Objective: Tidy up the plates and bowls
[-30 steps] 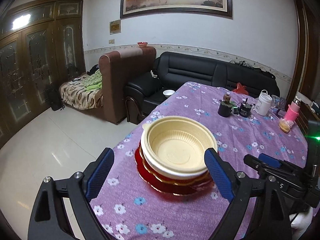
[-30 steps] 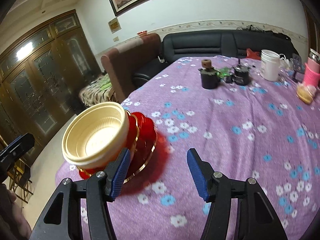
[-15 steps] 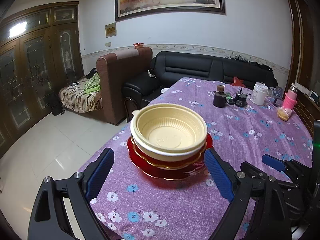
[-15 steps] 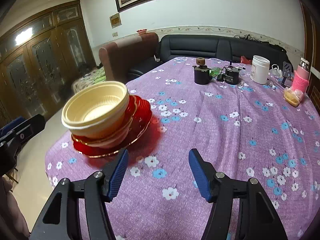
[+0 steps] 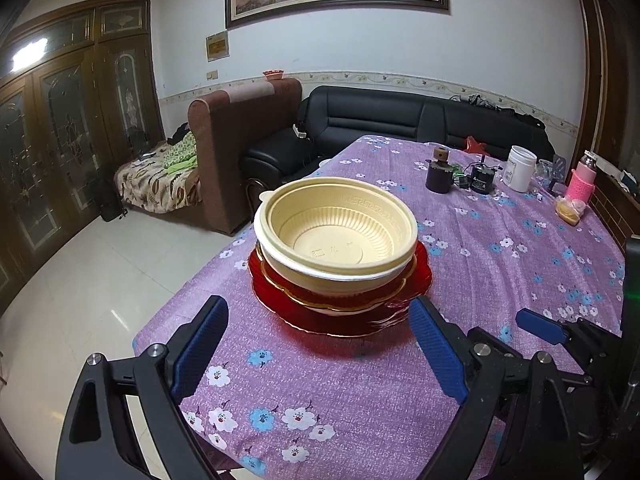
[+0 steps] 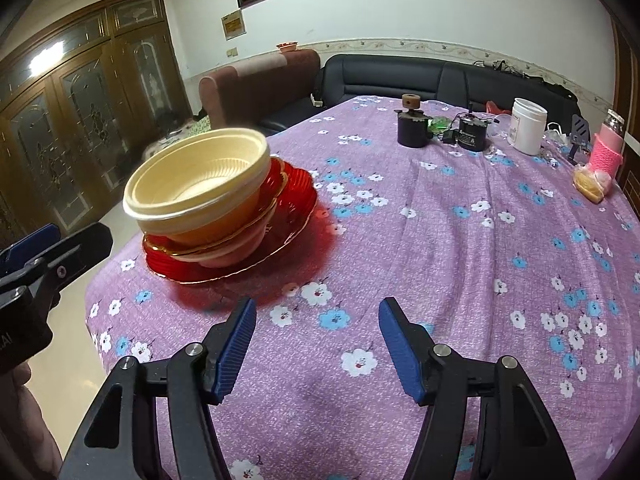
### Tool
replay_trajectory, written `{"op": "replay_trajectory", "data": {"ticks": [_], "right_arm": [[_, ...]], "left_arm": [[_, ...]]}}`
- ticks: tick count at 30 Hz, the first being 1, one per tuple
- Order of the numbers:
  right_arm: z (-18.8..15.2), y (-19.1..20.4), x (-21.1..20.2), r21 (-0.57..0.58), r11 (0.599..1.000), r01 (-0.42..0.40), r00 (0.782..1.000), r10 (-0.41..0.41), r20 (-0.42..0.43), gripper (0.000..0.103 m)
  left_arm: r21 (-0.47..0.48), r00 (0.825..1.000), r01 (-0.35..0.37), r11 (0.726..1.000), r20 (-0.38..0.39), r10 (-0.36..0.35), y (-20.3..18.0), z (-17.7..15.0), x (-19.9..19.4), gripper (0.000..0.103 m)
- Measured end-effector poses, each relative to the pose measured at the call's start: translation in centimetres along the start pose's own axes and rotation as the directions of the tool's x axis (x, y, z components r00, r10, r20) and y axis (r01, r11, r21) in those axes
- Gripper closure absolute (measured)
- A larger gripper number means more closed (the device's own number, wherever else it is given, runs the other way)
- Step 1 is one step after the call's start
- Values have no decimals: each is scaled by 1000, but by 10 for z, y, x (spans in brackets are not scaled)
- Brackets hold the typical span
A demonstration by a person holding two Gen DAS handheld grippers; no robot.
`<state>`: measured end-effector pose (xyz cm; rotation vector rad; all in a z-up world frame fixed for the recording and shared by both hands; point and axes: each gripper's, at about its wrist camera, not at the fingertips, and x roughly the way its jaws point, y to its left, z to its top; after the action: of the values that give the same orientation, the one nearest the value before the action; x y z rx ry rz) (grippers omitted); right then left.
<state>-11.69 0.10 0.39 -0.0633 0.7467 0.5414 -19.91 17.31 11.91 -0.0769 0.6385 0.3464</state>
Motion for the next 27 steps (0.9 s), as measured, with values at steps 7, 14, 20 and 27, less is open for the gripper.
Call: {"op": "replay_trajectory", "data": {"ticks": [7,14,20,27], "right_arm": [[-2,6,3,-2,1000,-5,1000,5,-11,34],[-4,12,8,-4,1000,-9,1000,9,-27,34],[-5,21,10,-14,1000,-16,999,15,-37,34],[-6,31,12,-30,999,-22,999,21,-46,34]], "left_arm": [[-4,1000,2,1000,-18,-2,5,-3,4,12],[-11,999,6,1000,-37,-7,11,-7,9,12],[-23,999,5,1000,-49,-7,17,-9,13,12],[-37,998,8,999,-58,-10,24,-11,14,12]]}}
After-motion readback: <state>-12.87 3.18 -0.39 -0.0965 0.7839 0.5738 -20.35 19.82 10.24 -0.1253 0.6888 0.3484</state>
